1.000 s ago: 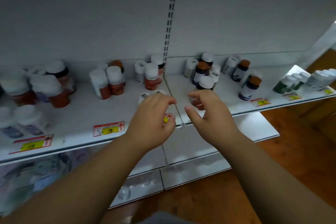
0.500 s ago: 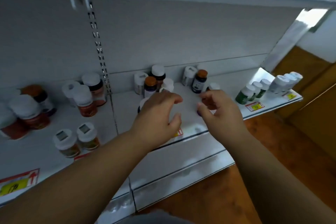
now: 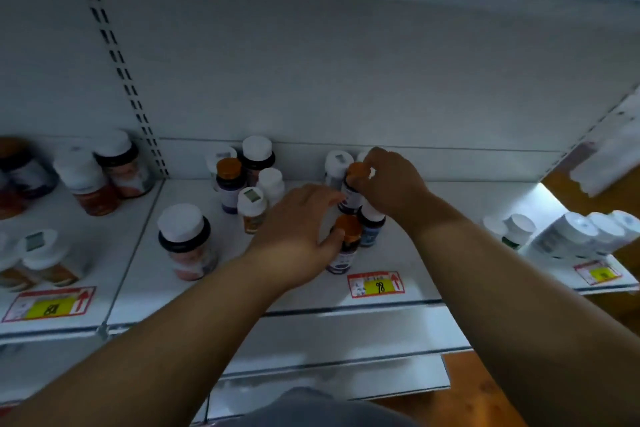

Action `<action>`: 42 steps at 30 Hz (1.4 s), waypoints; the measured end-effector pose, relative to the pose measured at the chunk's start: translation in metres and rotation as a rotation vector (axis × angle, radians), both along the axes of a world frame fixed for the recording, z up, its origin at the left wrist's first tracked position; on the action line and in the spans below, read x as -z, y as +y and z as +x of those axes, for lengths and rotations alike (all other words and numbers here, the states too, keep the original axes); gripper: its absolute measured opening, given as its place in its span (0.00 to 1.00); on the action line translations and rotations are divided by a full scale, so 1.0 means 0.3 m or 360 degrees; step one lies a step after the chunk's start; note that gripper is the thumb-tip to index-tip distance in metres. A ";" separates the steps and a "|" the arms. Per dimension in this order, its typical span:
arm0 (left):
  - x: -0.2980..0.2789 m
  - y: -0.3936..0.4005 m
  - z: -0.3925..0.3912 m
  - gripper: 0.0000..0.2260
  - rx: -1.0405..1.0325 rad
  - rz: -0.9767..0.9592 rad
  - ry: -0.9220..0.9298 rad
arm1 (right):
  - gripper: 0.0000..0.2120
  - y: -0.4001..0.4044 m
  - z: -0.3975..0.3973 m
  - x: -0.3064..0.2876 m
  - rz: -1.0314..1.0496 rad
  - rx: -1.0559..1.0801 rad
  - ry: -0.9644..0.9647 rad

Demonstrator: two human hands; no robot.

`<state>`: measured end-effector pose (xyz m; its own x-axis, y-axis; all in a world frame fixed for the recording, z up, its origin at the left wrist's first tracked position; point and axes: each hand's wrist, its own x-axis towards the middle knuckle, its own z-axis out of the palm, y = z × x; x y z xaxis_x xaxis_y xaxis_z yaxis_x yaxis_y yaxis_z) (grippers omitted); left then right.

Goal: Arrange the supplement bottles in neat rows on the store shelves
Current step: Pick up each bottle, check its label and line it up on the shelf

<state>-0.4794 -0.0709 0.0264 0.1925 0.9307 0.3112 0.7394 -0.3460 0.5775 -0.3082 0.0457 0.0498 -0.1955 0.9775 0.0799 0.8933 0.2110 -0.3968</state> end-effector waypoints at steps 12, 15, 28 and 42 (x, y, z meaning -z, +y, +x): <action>0.012 0.071 0.091 0.27 -0.0171 -0.0238 0.0010 | 0.18 0.070 0.113 0.005 0.0266 -0.0164 0.0470; 0.007 0.098 0.091 0.29 -0.0069 -0.0309 0.0075 | 0.20 0.007 0.157 -0.069 0.0356 -0.0169 0.0603; 0.048 0.101 0.126 0.13 0.0229 -0.0362 0.0519 | 0.23 -0.315 0.189 0.058 0.0152 -0.0434 0.0124; 0.067 0.075 0.138 0.15 0.0090 -0.0326 0.0437 | 0.21 -0.231 0.199 0.092 0.0109 -0.0721 0.0145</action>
<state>-0.4379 -0.0483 0.0062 0.2963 0.9539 0.0483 0.8599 -0.2884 0.4212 -0.2486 -0.0238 0.0221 -0.5908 0.7869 0.1781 0.6669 0.6006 -0.4410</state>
